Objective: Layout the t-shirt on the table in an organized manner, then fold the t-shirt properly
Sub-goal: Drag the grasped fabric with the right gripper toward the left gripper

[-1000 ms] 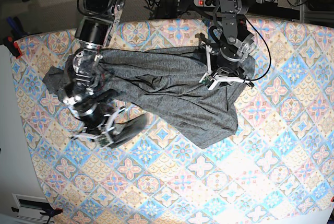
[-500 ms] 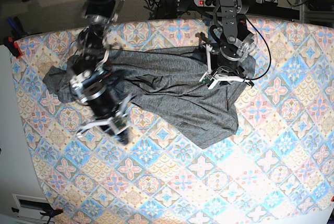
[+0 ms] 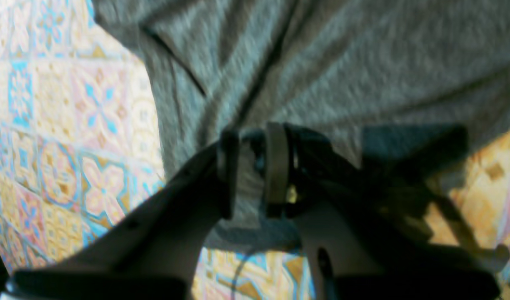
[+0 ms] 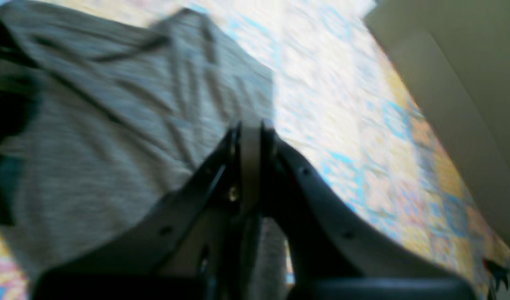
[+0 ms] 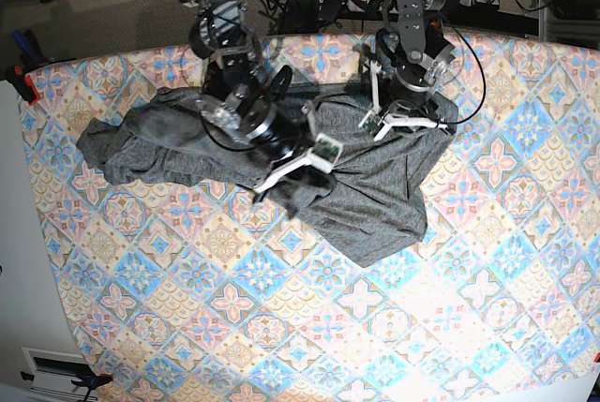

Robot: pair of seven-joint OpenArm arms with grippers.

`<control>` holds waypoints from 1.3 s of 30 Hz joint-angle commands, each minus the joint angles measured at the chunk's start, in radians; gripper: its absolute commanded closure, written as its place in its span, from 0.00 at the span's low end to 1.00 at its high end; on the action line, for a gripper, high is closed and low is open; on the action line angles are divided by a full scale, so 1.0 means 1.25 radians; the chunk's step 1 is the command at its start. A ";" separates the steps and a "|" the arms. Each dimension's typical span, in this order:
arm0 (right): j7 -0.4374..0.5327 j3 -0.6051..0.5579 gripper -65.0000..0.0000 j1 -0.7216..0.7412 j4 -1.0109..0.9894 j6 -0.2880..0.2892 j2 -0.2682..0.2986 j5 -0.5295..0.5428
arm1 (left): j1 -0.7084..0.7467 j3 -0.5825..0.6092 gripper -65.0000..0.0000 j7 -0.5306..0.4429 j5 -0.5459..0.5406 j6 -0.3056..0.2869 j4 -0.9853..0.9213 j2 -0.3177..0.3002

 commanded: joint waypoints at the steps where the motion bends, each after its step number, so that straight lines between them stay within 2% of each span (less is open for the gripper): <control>1: -0.008 -0.024 1.00 0.016 0.015 -0.008 -0.004 0.009 | -0.006 0.001 0.83 -0.013 -0.004 0.007 0.017 0.004; 5: -0.083 -0.113 1.00 0.017 0.014 -0.008 -0.004 0.009 | -0.004 0.001 0.83 -0.013 -0.004 0.007 0.016 0.004; 16: -0.143 -0.268 1.00 0.092 -0.019 -0.008 -0.006 0.010 | -0.004 0.007 0.83 -0.013 -0.007 0.007 0.014 0.004; 23: -0.165 -0.296 1.00 0.091 -0.058 -0.008 -0.006 0.009 | -0.004 0.001 0.83 -0.008 -0.060 0.007 0.016 0.004; 24: -0.165 -0.296 0.97 0.091 -0.056 -0.008 -0.004 0.009 | -0.004 0.001 0.83 -0.008 -0.060 0.007 0.016 0.004; 28: -0.159 -0.299 0.67 0.090 -0.050 -0.008 -0.003 0.009 | -0.004 0.001 0.83 -0.008 -0.060 0.007 0.013 0.004; 31: -0.161 -0.326 0.51 0.090 -0.050 -0.008 -0.002 0.009 | -0.004 0.001 0.83 -0.008 -0.060 0.007 0.013 0.004; 34: -0.160 -0.341 0.44 0.090 -0.048 -0.008 -0.002 0.009 | -0.004 0.001 0.83 -0.008 -0.060 0.007 0.013 0.004; 39: -0.159 -0.336 0.44 0.091 -0.045 -0.008 -0.002 0.012 | -0.004 -0.001 0.83 -0.012 -0.061 0.007 0.036 0.004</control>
